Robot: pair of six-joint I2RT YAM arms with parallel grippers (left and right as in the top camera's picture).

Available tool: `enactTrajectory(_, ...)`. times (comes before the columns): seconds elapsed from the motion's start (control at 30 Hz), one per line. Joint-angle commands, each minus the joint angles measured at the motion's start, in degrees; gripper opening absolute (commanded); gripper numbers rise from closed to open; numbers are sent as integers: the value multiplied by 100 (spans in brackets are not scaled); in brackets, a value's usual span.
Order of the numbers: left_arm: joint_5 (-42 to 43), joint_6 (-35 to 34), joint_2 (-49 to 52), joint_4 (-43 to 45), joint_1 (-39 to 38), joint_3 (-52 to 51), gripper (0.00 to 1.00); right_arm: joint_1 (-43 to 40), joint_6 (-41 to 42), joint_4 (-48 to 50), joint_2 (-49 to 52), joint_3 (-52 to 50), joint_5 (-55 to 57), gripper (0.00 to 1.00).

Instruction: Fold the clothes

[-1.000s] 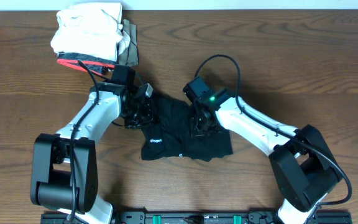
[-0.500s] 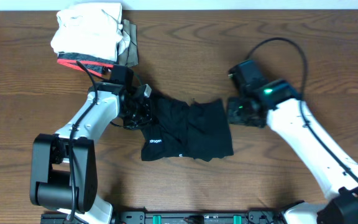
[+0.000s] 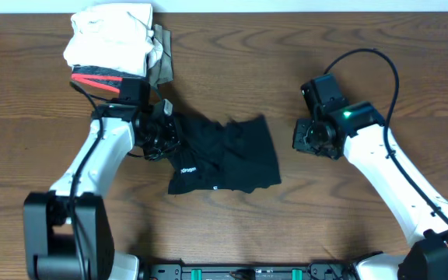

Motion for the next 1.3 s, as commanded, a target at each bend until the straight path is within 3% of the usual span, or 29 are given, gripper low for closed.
enactTrajectory(0.0, -50, -402, -203, -87, 37, 190, 6, 59, 199, 295, 35, -361, -55, 25)
enactTrajectory(0.33, -50, -1582, -210, 13, -37, 190, 6, 57, 223, 1366, 39, -1191, -485, 22)
enactTrajectory(1.07, -1818, -1705, -210, -299, -1499, 476, 6, 57, 160, 1989, 136, -1314, -603, 21)
enactTrajectory(1.27, -2385, -1574, -210, -761, -1812, 1010, 6, 59, 26, 2190, 675, -1316, -660, 14)
